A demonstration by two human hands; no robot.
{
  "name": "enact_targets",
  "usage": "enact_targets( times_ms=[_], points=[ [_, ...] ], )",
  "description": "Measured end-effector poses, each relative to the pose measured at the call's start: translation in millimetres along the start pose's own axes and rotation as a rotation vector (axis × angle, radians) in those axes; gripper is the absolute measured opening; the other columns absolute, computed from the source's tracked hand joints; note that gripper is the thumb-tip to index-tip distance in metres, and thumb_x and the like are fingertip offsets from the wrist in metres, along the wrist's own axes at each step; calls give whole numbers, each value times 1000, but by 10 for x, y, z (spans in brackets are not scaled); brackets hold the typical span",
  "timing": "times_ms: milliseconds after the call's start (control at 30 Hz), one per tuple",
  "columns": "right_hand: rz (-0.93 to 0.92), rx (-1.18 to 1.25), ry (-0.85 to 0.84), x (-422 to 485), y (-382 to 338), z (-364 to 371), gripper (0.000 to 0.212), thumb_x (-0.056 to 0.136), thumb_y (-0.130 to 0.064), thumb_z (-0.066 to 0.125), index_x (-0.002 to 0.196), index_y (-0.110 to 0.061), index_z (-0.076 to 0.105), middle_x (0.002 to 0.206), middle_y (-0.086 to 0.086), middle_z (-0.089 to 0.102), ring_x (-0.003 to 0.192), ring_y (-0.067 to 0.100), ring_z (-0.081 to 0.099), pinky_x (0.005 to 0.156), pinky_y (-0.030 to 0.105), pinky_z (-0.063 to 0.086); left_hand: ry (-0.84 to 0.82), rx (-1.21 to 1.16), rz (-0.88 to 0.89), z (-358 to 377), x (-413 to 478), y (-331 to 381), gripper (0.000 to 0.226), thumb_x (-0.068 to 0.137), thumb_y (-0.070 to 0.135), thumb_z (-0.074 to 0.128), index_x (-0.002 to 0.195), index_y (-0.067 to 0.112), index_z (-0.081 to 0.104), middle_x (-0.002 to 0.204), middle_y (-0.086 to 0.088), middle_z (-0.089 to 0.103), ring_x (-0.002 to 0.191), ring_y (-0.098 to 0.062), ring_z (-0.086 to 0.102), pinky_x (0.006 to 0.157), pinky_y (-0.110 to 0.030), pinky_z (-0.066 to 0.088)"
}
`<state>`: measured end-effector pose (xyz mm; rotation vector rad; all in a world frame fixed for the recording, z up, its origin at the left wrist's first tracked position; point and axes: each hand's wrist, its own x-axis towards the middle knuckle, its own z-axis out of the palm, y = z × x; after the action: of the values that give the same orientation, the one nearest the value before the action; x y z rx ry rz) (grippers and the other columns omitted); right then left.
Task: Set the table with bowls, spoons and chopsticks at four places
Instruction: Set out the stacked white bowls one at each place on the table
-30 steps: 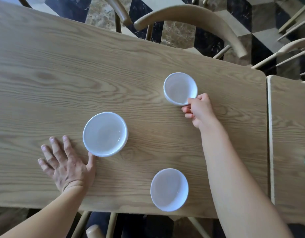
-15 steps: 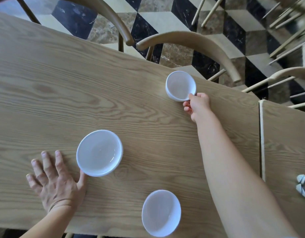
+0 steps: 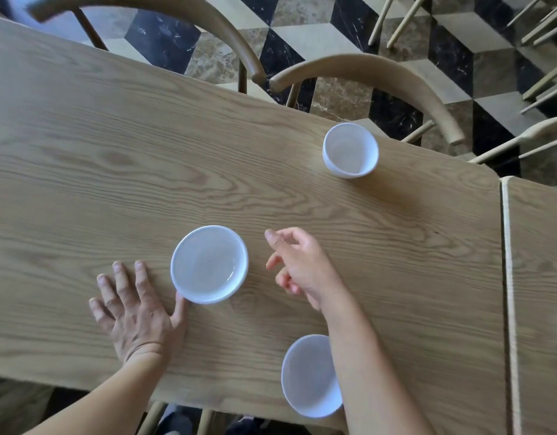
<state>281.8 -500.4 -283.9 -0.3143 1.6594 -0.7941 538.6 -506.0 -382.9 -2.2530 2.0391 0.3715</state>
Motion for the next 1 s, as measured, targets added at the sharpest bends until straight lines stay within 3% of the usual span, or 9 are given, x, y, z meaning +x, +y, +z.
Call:
enact_targets(
  times_ms=[100, 200, 300, 400, 500, 667, 833, 933, 1000],
  points=[
    [-72, -271, 56, -72, 60, 72, 39, 83, -53, 66, 106, -24, 55, 68, -4, 56, 46, 16, 50, 46, 25, 37, -6, -38, 23, -17, 23, 237, 97, 77, 68, 32, 156, 13, 23, 166, -15, 10, 153, -35, -3, 121, -56, -3],
    [-189, -439, 133, -83, 145, 231, 28, 85, -47, 65, 99, -24, 56, 71, -5, 63, 61, 19, 54, 64, 32, 45, 1, -38, 29, 1, 43, 215, 96, 78, 69, 33, 156, 13, 22, 166, -15, 9, 153, -35, -3, 121, -55, -4],
    [-290, -553, 227, -107, 143, 335, 15, 86, -36, 62, 92, -25, 54, 69, -2, 70, 69, 18, 63, 65, 30, 47, -8, -29, 29, 2, 32, 173, 95, 80, 69, 31, 156, 14, 21, 167, -14, 7, 153, -35, -5, 121, -55, -5],
    [-330, -659, 295, -139, 88, 407, 22, 84, -37, 63, 93, -20, 54, 76, 2, 70, 80, 23, 64, 71, 35, 50, -14, -46, 25, 5, 39, 166, 94, 81, 70, 29, 157, 16, 19, 167, -13, 6, 153, -35, -5, 121, -56, -5],
    [-358, -739, 333, -137, 45, 479, 12, 88, -23, 57, 86, -13, 49, 79, 9, 65, 78, 32, 56, 63, 37, 41, -25, -66, 33, 5, 32, 161, 94, 81, 70, 27, 158, 17, 17, 168, -12, 4, 153, -34, -7, 121, -56, -6],
    [-455, -709, 451, -236, 36, 519, 16, 90, -19, 55, 81, -17, 41, 66, -3, 51, 67, 25, 47, 58, 34, 24, -57, -105, 54, 22, 31, 131, 93, 83, 69, 28, 159, 17, 11, 168, -13, 0, 153, -35, -9, 120, -57, -8],
    [-328, -291, 607, -634, 284, 532, 24, 84, -25, 56, 71, -34, 38, 58, -2, 46, 55, 23, 42, 53, 33, 29, -123, -162, 118, 7, 66, 89, 90, 88, 67, 29, 159, 15, 5, 167, -15, -5, 152, -35, -13, 116, -54, -19],
    [-225, -281, 728, -1046, 577, 618, 20, 78, -30, 54, 66, -40, 40, 49, -9, 48, 45, 14, 45, 50, 28, 29, -219, -172, 163, -41, 86, 45, 89, 90, 64, 30, 159, 15, 1, 166, -17, -13, 150, -40, -19, 111, -55, -25],
    [-143, -288, 786, -1295, 808, 723, 17, 80, -28, 54, 72, -35, 41, 52, -8, 52, 51, 19, 52, 54, 29, 33, -283, -142, 273, -79, 78, -61, 87, 90, 60, 37, 159, 18, 4, 165, -18, -15, 147, -43, -24, 107, -57, -29]
  ],
)
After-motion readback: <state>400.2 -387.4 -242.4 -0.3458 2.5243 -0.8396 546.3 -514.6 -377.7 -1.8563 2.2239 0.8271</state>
